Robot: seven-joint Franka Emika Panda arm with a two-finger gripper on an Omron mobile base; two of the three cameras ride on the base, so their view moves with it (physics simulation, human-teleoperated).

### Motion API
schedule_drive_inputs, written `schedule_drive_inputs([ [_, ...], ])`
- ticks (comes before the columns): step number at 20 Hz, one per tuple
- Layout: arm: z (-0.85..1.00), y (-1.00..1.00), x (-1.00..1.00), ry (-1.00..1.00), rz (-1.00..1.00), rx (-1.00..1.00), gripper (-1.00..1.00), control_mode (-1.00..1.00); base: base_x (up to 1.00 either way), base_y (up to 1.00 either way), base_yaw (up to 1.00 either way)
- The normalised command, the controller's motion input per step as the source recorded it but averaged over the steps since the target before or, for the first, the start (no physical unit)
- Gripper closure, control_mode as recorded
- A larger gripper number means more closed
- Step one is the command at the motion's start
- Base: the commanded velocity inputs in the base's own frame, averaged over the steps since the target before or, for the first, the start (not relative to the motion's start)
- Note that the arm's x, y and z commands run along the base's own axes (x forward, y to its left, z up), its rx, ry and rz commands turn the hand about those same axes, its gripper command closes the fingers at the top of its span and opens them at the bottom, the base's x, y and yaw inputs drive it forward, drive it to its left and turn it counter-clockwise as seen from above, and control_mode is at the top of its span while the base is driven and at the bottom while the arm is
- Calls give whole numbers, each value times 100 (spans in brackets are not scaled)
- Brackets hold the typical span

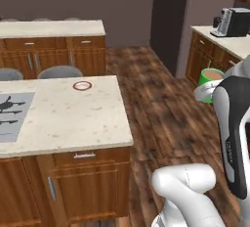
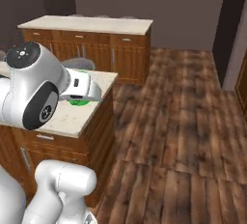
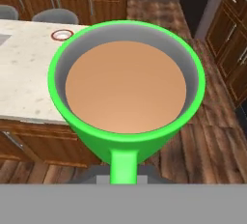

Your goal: Pick the cup of tea, navigate to the dining table, and place it on the saucer.

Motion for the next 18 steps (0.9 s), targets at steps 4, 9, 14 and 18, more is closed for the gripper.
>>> schedule_drive_inputs([
  [4, 0, 0, 0, 0, 0, 0, 100, 100, 42, -64, 79],
  [9, 0, 0, 0, 0, 0, 0, 100, 100, 47, -66, 80],
  [14, 0, 0, 0, 0, 0, 0, 100, 100, 36, -99, 62],
  [18, 0, 0, 0, 0, 0, 0, 100, 100, -13, -100, 36],
])
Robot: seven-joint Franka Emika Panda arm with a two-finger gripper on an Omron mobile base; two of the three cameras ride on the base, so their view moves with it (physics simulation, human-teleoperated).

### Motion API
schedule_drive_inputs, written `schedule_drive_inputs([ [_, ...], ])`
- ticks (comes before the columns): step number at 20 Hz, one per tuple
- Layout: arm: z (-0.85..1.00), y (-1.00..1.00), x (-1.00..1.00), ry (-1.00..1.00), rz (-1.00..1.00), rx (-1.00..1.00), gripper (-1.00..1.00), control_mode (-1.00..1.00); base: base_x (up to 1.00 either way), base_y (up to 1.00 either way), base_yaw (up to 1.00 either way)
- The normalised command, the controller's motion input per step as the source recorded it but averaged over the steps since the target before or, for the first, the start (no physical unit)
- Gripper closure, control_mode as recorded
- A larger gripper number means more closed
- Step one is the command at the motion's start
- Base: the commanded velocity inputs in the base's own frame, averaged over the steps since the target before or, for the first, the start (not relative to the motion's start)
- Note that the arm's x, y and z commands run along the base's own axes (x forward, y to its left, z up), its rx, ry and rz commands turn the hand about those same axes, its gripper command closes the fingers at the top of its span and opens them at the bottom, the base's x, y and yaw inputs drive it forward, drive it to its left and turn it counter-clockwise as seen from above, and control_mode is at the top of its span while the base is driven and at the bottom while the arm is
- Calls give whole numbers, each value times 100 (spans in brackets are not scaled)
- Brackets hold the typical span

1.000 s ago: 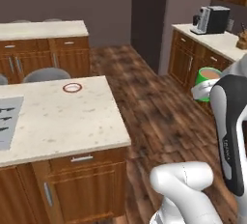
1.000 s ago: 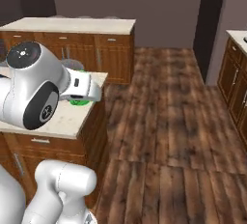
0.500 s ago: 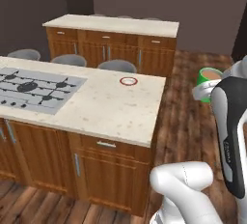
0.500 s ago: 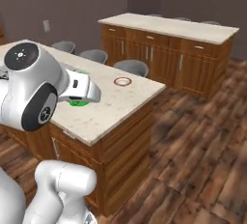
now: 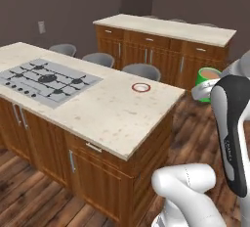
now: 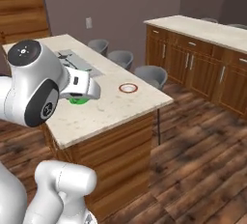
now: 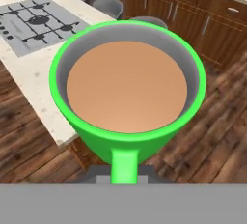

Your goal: Pick the cup of tea, navigate to the dining table, and place it on the saucer.

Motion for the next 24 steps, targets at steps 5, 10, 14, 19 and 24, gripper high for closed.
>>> schedule_drive_inputs([
  [5, 0, 0, 0, 0, 0, 0, 100, 100, 35, -100, 38],
  [10, 0, 0, 0, 0, 0, 0, 100, 100, 66, -97, 61],
  [14, 0, 0, 0, 0, 0, 0, 100, 100, 51, -100, 60],
  [19, 0, 0, 0, 0, 0, 0, 100, 100, 21, -100, 55],
  [24, 0, 0, 0, 0, 0, 0, 100, 100, 7, -86, 51],
])
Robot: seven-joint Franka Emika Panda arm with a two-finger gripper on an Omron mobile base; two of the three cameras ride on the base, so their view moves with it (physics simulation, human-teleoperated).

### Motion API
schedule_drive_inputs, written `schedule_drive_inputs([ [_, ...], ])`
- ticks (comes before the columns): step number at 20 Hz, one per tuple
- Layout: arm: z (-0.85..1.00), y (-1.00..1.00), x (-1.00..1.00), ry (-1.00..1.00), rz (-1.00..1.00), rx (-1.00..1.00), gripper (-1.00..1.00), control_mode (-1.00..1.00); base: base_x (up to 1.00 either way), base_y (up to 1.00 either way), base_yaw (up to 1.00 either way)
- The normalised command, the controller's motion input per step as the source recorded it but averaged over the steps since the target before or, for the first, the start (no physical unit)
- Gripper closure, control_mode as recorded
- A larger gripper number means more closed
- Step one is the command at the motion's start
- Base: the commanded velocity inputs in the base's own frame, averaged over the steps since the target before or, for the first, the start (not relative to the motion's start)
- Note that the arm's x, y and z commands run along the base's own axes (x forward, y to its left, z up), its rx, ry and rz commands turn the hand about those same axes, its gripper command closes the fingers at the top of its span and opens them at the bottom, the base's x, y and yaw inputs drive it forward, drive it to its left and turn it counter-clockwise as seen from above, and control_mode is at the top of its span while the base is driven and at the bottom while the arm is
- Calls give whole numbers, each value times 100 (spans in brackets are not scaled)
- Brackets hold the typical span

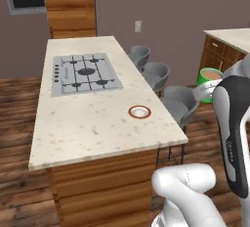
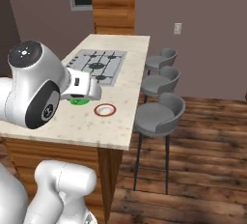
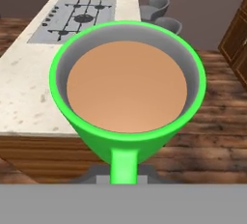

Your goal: Pick the cup of tea, navigate to the dining table, and place it on the saucer.

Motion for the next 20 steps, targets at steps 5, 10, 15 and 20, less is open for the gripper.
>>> schedule_drive_inputs([
  [5, 0, 0, 0, 0, 0, 0, 100, 100, 51, 27, 1],
  [10, 0, 0, 0, 0, 0, 0, 100, 100, 100, 27, -4],
  [15, 0, 0, 0, 0, 0, 0, 100, 100, 35, 4, -1],
  [20, 0, 0, 0, 0, 0, 0, 100, 100, 0, 0, 0],
])
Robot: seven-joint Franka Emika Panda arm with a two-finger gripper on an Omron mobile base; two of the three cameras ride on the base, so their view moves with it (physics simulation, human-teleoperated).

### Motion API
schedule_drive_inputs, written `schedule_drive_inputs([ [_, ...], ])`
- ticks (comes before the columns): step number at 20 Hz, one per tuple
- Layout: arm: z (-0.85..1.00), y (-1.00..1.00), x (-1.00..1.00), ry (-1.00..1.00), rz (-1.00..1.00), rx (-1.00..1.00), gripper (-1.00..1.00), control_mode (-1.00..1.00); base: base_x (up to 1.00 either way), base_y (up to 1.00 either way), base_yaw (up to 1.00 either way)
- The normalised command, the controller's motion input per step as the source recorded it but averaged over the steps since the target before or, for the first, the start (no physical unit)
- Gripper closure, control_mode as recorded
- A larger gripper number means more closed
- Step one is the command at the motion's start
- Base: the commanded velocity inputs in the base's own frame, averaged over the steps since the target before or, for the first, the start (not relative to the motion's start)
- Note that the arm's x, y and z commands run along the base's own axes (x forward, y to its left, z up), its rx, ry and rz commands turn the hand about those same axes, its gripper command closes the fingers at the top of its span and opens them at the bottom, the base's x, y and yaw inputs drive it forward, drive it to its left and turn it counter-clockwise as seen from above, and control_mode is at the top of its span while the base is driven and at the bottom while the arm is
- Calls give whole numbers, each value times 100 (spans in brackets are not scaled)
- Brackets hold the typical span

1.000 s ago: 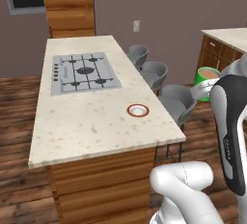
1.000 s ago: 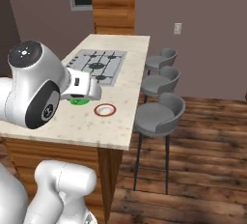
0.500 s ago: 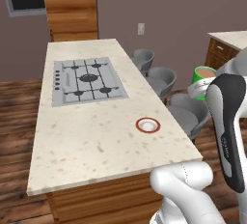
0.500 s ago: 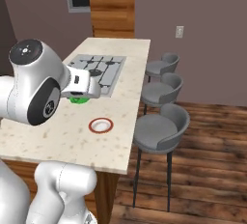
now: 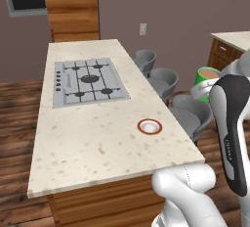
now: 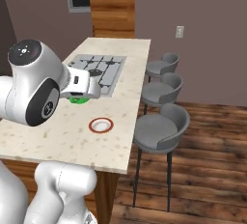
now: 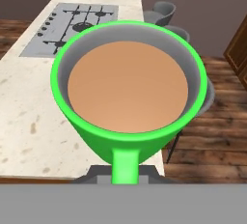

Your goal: Pick the cup of tea, navigate to the dining table, and place it on the saucer.

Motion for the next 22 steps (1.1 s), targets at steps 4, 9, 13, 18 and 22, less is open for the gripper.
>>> schedule_drive_inputs([
  [4, 0, 0, 0, 0, 0, 0, 100, 100, 0, 0, 0],
  [9, 0, 3, 30, 1, 13, 0, 100, -100, 1, 0, 0],
  [13, -1, 3, 100, 4, 62, 0, 100, -100, 0, 0, 0],
  [18, -27, 2, 91, 7, 58, -5, 100, -100, 0, 0, 0],
  [22, -76, 18, 89, 6, 61, -27, 100, -100, 0, 0, 0],
])
